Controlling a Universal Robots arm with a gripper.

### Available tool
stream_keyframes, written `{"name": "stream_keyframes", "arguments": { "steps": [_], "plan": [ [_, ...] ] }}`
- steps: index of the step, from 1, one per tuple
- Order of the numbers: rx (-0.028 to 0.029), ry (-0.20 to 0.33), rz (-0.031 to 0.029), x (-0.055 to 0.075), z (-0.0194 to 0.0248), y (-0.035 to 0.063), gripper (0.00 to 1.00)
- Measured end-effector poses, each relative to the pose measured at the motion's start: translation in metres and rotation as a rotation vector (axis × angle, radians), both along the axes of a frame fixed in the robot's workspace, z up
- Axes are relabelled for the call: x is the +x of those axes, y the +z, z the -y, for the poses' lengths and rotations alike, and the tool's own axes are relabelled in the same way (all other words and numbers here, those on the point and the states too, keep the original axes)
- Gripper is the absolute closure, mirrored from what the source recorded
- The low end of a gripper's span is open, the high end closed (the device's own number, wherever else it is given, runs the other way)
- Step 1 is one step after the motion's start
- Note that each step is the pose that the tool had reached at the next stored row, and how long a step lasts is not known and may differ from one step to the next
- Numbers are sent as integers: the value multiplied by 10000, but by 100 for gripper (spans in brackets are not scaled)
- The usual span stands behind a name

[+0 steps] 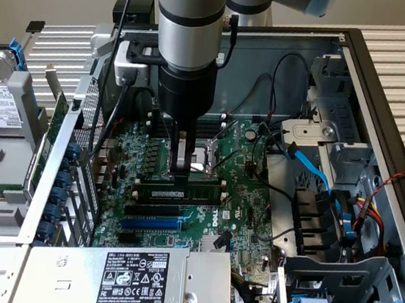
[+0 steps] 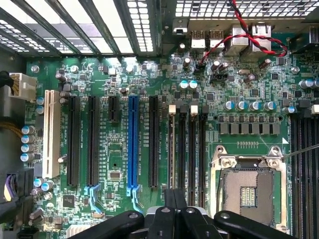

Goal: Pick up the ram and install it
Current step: 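Press down the ram until it locks into place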

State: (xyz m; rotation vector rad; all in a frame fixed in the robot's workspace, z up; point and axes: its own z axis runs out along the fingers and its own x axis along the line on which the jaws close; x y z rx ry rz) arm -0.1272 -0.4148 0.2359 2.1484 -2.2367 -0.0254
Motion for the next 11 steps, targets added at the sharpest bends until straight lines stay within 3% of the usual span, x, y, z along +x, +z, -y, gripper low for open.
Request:
{"name": "stream_keyframes", "arguments": {
  "steps": [11],
  "plan": [
    [-4, 24, 45, -3, -10, -55, 90]
  ]
}}
